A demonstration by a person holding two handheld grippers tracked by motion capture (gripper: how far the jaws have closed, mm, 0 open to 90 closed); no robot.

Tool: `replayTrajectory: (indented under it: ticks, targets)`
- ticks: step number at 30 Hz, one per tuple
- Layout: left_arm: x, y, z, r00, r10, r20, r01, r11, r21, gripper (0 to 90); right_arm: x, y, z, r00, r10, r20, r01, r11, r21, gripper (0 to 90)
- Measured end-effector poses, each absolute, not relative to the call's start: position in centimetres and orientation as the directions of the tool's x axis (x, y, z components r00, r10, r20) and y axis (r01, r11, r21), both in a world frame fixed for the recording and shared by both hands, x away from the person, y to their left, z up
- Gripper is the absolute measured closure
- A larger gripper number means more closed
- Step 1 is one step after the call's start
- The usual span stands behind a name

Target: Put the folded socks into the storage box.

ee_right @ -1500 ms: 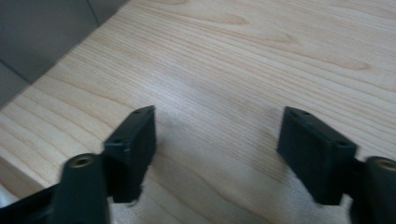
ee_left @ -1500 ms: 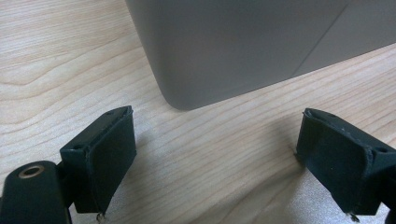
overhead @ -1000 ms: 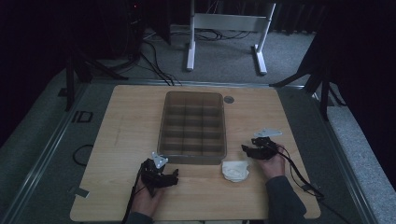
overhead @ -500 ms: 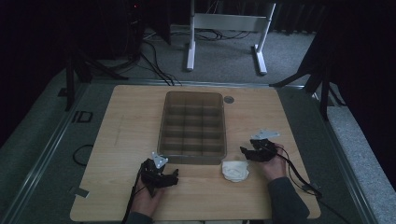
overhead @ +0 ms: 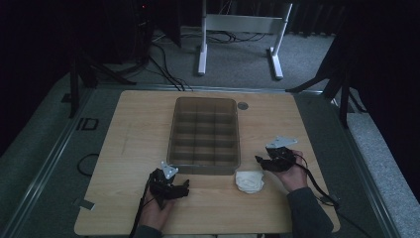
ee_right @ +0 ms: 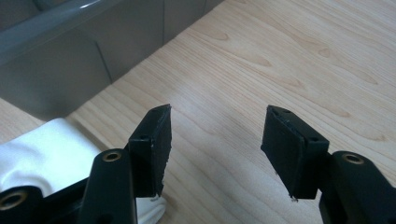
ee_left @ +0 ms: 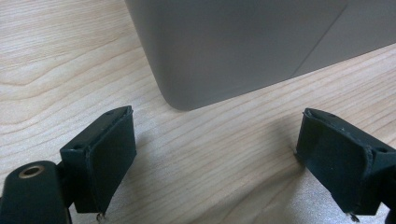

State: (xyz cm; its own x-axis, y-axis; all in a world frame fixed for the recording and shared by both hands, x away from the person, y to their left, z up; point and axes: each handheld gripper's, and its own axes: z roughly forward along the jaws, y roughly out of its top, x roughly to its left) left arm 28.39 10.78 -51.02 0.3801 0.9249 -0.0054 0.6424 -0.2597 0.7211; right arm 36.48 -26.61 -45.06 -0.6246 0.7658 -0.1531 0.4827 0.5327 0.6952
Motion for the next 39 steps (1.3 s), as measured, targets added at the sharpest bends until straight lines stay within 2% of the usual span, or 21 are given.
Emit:
replayTrajectory:
  ticks: [39]
  targets:
    - [28.4, 10.8, -51.0, 0.380, 0.925, -0.006, 0.642, -0.259, 0.722, 12.1, 34.5, -24.8, -41.8, -0.712, 0.675, -0.194, 0.405, 0.620, 0.672, 42.5]
